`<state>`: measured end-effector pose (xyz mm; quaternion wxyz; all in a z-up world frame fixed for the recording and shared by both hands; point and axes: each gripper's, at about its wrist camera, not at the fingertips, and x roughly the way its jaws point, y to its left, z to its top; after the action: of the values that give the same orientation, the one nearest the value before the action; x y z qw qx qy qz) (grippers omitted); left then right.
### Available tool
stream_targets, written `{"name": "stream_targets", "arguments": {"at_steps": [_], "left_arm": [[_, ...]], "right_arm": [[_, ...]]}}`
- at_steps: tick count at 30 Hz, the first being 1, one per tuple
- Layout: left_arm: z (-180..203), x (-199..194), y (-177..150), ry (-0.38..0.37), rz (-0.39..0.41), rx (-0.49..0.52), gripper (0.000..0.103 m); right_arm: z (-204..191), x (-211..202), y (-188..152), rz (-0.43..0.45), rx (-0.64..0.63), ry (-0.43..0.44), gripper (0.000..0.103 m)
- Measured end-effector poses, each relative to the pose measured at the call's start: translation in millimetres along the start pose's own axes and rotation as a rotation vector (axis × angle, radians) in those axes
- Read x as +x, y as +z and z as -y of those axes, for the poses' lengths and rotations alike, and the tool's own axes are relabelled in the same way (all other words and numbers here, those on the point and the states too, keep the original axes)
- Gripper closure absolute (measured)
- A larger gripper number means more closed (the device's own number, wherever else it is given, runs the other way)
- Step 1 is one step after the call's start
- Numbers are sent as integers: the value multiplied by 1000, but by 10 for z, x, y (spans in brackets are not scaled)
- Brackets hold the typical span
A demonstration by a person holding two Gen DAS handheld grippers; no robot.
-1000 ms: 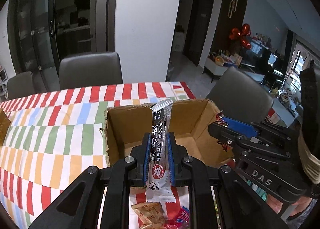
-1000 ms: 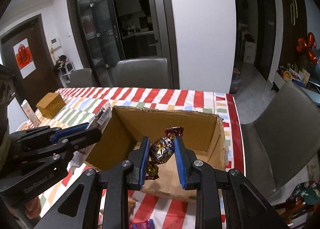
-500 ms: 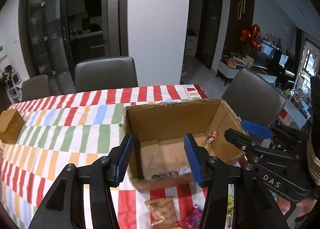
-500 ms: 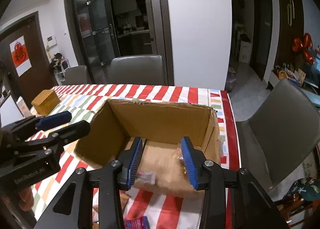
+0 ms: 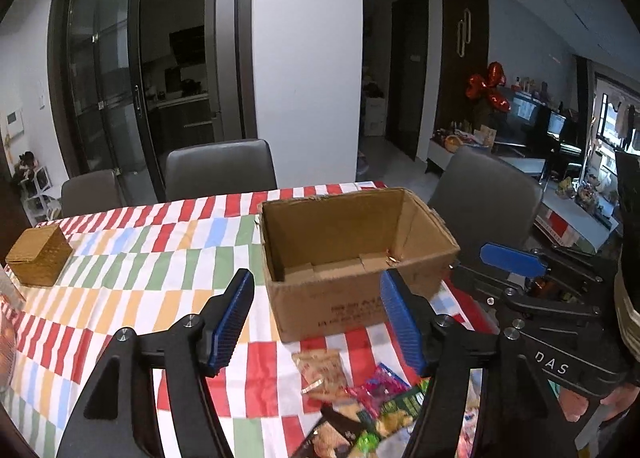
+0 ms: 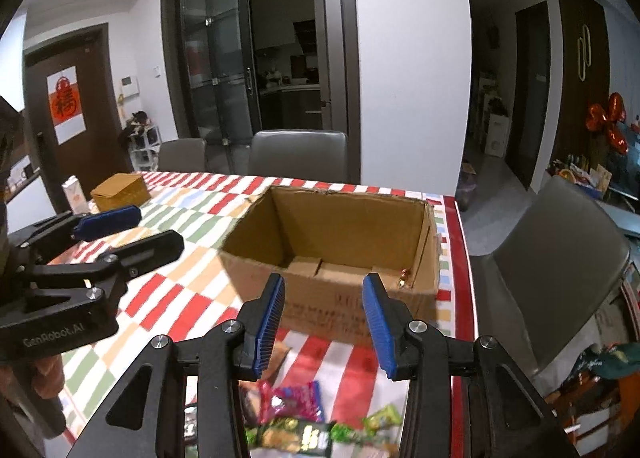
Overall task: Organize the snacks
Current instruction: 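Move both tools back down to the snack pile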
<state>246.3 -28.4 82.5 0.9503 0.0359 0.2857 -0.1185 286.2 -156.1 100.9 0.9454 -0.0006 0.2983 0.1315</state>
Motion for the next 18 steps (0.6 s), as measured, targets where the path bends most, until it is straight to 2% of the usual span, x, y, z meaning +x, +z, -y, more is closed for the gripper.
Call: {"name": "stream_targets", "arguments": {"at_steps": [9,18], "left_arm": [[141,-306,-375,-24,-23,28,38],[198,-393,-823,-65,-92,23,38]], "right_arm": [[-172,-343,-352,4,-26,9,61],[-264,-480,-694,-46,-32,28,61]]}}
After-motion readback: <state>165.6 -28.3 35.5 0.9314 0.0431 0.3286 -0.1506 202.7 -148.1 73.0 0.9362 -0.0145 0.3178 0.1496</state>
